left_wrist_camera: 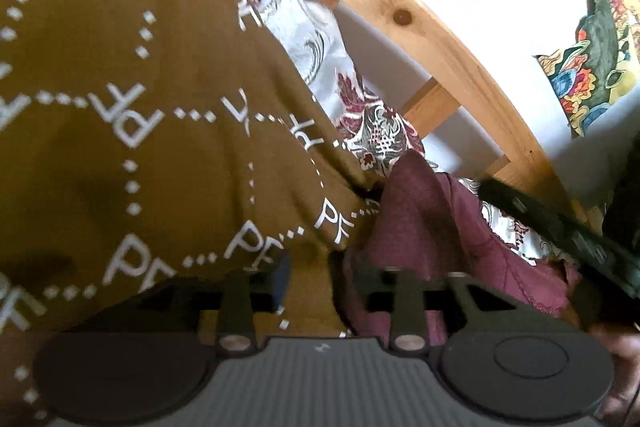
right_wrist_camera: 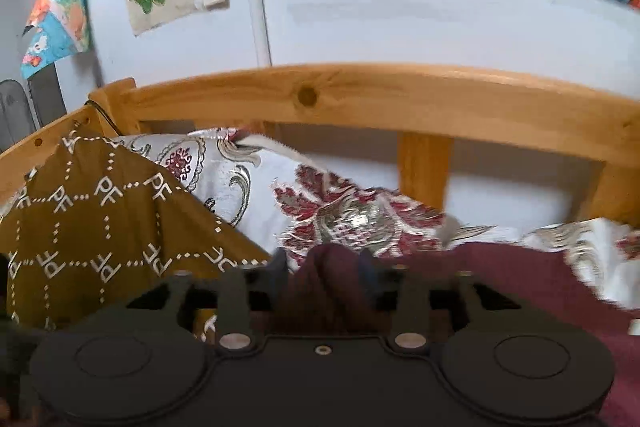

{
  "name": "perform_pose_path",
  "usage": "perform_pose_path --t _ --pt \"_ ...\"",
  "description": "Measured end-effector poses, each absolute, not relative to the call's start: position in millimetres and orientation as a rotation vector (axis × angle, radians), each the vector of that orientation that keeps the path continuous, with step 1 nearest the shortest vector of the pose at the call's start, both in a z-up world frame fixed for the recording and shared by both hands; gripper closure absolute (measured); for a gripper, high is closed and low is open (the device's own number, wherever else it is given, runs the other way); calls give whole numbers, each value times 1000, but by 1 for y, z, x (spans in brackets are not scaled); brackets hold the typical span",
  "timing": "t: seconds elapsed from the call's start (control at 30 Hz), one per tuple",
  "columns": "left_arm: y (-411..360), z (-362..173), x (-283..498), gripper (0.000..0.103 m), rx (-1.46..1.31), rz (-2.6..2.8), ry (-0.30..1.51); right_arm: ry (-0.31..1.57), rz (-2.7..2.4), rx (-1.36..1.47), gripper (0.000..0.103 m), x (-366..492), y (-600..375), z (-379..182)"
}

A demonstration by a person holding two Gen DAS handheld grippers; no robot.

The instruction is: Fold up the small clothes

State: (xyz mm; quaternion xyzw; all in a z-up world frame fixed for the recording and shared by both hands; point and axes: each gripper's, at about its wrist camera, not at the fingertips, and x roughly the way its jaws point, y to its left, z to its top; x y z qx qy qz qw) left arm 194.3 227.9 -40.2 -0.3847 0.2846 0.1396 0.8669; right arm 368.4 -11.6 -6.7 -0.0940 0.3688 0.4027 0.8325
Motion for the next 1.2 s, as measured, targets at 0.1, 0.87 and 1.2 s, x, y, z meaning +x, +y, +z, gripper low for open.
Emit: perform_pose_path --t 0.1,0.87,1.2 --pt "216 -27 177 40 -750 285 591 740 834 -243 36 349 -43 12" --pt "68 11 28 1 -103 -128 803 840 629 -638 1 32 -277 50" --pt "19 -27 40 1 48 -175 963 894 628 -734 1 -3 -256 21"
